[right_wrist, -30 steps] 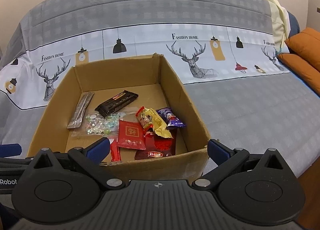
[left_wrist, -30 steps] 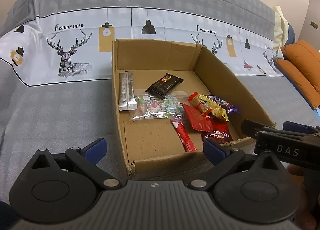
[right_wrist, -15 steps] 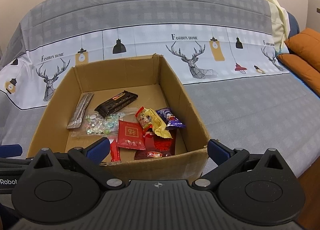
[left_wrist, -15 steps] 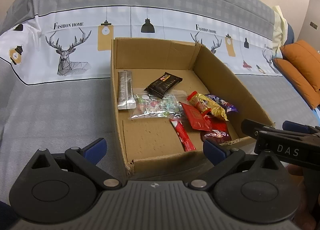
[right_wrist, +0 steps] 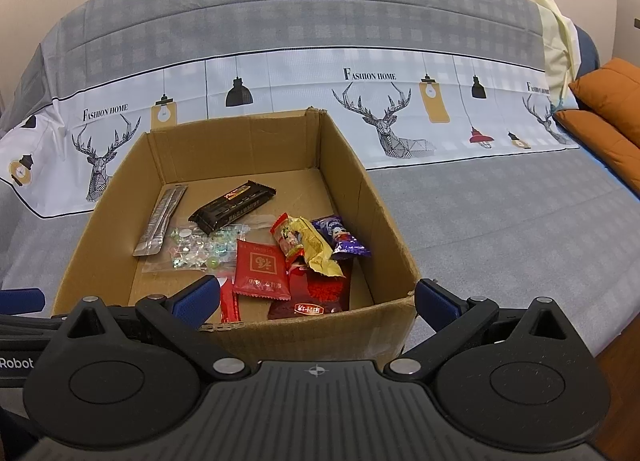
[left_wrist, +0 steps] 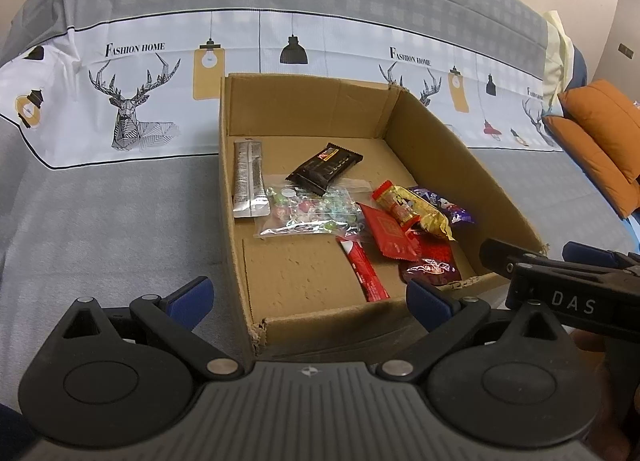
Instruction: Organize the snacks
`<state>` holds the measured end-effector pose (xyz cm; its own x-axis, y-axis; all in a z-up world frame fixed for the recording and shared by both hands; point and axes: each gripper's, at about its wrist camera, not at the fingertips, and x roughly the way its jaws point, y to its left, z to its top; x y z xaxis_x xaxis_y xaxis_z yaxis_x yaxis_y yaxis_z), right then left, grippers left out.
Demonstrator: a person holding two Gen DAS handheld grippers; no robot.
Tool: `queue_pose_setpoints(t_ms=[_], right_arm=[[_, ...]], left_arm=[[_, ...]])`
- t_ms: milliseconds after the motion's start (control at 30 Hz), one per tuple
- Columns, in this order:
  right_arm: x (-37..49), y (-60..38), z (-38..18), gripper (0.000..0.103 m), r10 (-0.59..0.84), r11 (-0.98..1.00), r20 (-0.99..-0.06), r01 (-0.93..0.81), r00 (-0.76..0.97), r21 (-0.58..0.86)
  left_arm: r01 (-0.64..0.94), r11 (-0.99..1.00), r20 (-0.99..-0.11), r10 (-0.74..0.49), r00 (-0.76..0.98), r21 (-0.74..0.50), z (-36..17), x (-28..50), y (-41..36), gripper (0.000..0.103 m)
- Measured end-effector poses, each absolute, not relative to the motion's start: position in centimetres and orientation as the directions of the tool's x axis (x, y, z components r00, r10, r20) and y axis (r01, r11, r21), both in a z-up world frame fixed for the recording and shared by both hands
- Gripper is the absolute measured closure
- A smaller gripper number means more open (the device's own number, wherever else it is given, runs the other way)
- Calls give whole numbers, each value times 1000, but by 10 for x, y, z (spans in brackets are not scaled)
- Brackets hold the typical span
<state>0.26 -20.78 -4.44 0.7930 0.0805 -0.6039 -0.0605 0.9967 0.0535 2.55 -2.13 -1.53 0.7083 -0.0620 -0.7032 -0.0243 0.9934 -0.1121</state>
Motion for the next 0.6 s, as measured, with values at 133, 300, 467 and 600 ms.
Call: queue_pose_setpoints(t_ms=[133,300,467,600], right_arm=[[2,-208,-44,0,79,997,-603,-61,794,51],[3,-208,-45,0,80,997,-603,-61,793,52],[2,-208,-45,0,78,997,-605,-61,792,49],[2,-209,-46,0,84,996,-606,-64,791,55]], left_arm=[[-25,993,-703,-63,708,-114,-15,26,-22,1],[-21,993,-704,-68,707,-117,-15,25,-22,1],[-15,991,-704,-83,705,-132,-15,25,-22,1],[-12,989,-702,-98,705,-151,-13,25,-20,1]])
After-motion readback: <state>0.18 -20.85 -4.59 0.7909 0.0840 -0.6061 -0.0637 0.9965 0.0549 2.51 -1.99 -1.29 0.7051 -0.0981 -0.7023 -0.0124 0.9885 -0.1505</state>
